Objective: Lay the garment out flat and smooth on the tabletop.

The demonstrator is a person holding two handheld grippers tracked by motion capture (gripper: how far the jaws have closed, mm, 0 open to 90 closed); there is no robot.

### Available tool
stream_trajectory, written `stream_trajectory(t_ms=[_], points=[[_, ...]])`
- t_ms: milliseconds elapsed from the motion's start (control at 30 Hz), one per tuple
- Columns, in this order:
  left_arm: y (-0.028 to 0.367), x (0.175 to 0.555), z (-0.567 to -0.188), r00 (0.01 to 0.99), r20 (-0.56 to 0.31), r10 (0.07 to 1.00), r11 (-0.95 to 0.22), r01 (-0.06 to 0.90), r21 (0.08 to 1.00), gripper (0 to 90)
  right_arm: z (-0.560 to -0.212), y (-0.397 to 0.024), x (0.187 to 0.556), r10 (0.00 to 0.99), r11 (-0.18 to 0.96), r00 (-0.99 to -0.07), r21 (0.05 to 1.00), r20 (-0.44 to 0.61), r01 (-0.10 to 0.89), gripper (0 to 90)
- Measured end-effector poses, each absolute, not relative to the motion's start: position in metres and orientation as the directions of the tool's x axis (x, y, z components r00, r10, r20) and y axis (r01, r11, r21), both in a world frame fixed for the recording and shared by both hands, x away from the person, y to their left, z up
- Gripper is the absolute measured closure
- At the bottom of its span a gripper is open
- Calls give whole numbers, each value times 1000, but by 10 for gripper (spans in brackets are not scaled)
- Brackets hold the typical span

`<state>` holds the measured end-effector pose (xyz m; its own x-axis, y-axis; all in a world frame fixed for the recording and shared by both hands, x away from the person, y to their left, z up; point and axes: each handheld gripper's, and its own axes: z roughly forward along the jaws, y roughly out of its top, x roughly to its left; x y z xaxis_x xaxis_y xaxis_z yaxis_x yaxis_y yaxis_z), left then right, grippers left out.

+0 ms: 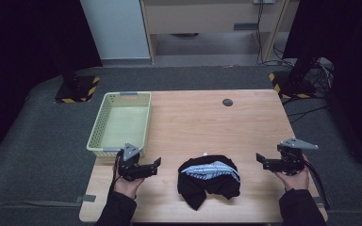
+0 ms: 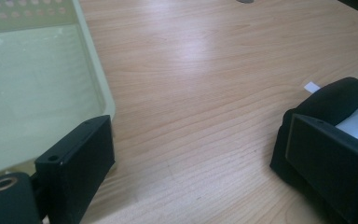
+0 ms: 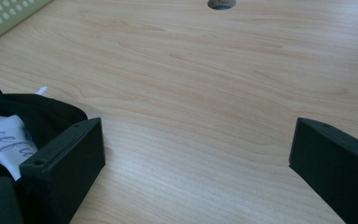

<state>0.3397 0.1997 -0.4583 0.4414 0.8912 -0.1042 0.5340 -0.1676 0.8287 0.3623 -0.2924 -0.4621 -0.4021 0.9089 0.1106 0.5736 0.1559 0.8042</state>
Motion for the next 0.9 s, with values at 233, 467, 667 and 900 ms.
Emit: stream_trajectory(t_ms=[233,467,667,900], points=[[195,347,-454,445,-110,889,-160,526,835,69,-456,-285,368,901,157,-419,812,115,562,47],[193,354,-452,442,-113,890,-154,524,838,70,-455,-277,375,894,158,-431,813,124,561,47],[190,359,-452,444,-112,889,-155,522,839,72,-455,-269,380,887,169,-446,815,119,555,49],[181,362,-454,463,-110,880,-172,524,834,75,-455,-258,387,878,175,-462,814,126,554,52]])
